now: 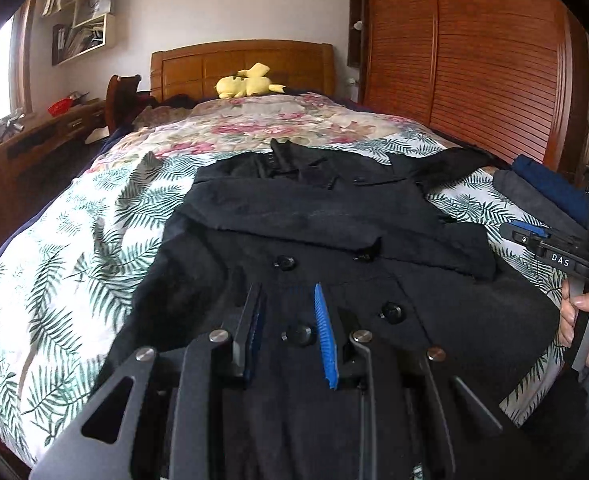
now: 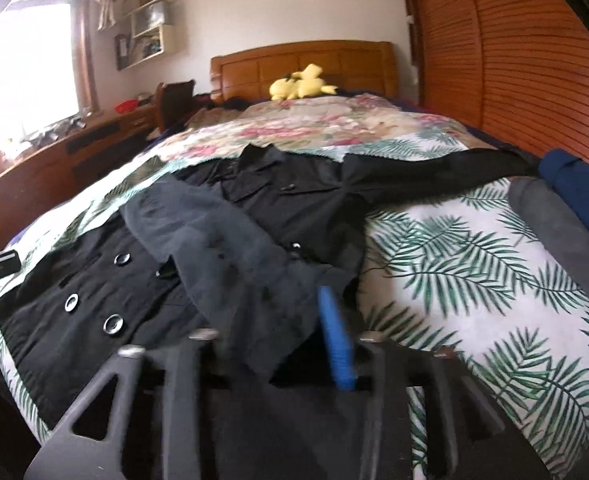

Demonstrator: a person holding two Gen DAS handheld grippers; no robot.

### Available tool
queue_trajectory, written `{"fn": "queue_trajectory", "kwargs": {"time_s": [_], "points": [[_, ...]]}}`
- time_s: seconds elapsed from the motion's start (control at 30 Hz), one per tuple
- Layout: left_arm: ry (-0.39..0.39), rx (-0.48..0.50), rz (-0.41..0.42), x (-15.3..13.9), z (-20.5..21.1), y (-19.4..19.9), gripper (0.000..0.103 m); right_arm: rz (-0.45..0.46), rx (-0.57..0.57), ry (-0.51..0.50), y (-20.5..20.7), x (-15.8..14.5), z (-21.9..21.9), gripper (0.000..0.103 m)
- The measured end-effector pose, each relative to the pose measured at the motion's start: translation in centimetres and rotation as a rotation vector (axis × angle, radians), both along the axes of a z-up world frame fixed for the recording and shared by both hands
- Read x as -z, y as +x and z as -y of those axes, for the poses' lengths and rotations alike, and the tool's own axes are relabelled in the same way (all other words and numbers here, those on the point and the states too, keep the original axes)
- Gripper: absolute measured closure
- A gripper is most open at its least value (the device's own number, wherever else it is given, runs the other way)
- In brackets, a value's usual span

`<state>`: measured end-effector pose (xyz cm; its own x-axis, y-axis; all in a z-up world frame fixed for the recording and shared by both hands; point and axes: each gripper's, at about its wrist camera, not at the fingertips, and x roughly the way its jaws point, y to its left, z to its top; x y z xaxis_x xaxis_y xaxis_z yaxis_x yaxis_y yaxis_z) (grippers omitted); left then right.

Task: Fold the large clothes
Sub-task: 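Fold the held sleeve across the coat front toward the left gripper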

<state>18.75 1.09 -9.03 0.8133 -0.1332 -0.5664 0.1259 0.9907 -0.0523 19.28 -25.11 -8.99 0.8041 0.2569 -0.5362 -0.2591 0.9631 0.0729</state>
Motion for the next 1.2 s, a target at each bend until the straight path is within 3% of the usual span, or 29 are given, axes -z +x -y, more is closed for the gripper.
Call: {"fn": "queue_trajectory", "kwargs": {"time_s": [0.13, 0.4, 0.53, 0.63, 0.67, 0.7, 1.0, 1.2], "points": [[-0.010, 0.013, -0.001, 0.0, 1.0, 0.2, 0.080, -0.006, -0.007, 0.002, -0.2, -0.1, 0.4, 0.054], [0.004, 0.038, -0.010, 0.4, 2.9, 0.6, 0.080, -0.140, -0.118, 0.032, 0.0, 2.0, -0.6, 0.054], [0.013, 0.044, -0.015, 0.5, 3.3, 0.7, 0.080, -0.162, -0.125, 0.017, 0.0, 2.9, -1.0, 0.055], [0.016, 0.045, -0.018, 0.6, 3.4, 0.8, 0.080, -0.169, -0.149, 0.003, 0.1, 3.2, -1.6, 0.079], [0.016, 0.043, -0.019, 0.6, 3.4, 0.7, 0.080, -0.167, -0.163, -0.005, 0.1, 3.2, -1.8, 0.096], [0.015, 0.042, -0.021, 0.6, 3.5, 0.8, 0.080, -0.169, -0.188, -0.012, 0.0, 3.3, -2.0, 0.100], [0.014, 0.049, -0.022, 0.4, 3.6, 0.7, 0.080, -0.115, -0.348, 0.067, -4.3, 0.0, -4.1, 0.103], [0.019, 0.054, -0.015, 0.3, 3.7, 0.5, 0.080, -0.097, -0.370, 0.018, -6.9, -0.3, -5.2, 0.103]]}}
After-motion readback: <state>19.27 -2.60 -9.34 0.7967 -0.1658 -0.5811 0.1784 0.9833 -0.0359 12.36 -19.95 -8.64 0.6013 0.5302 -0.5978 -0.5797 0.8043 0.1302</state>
